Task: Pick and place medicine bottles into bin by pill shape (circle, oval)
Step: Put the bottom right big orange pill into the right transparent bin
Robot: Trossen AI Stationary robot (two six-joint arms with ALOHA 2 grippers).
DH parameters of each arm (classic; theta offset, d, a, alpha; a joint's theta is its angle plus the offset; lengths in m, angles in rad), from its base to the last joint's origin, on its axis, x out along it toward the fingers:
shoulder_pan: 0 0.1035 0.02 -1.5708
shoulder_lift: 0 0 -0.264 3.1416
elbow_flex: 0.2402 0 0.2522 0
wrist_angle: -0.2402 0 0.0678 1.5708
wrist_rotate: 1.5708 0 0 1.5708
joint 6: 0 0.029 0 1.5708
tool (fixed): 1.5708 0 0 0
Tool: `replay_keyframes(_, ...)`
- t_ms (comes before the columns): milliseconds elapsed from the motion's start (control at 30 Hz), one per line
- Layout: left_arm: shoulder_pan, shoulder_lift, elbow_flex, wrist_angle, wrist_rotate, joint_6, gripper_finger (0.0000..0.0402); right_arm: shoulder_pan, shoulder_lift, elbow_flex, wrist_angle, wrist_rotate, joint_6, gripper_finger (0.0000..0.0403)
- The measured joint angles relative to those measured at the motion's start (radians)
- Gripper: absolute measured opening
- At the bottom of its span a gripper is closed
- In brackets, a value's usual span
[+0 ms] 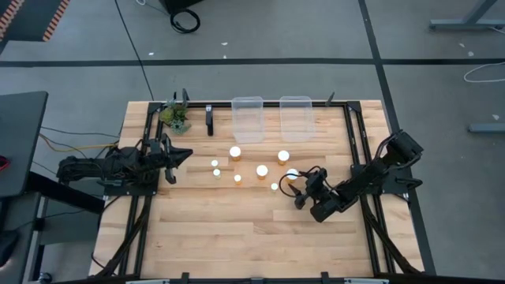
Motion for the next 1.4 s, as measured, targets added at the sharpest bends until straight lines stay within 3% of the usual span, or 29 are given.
replay_keyframes(267,0.000,0.000,0.000,0.000,0.000,0.000,0.0035,-0.032,0.000,0.000,0.004,0.012,0.012,0.0341)
replay_keyframes(567,0.000,0.000,0.000,0.000,0.000,0.000,0.0030,-0.099,0.000,0.013,0.058,-0.097,-0.124,0.0341)
replay_keyframes(833,0.000,0.000,0.000,0.000,0.000,-0.001,0.0034,-0.127,0.000,0.014,0.056,-0.172,-0.141,0.0339)
replay_keyframes(1400,0.000,0.000,0.000,0.000,0.000,-0.001,0.0035,-0.133,0.000,0.014,0.051,-0.172,-0.157,0.0262)
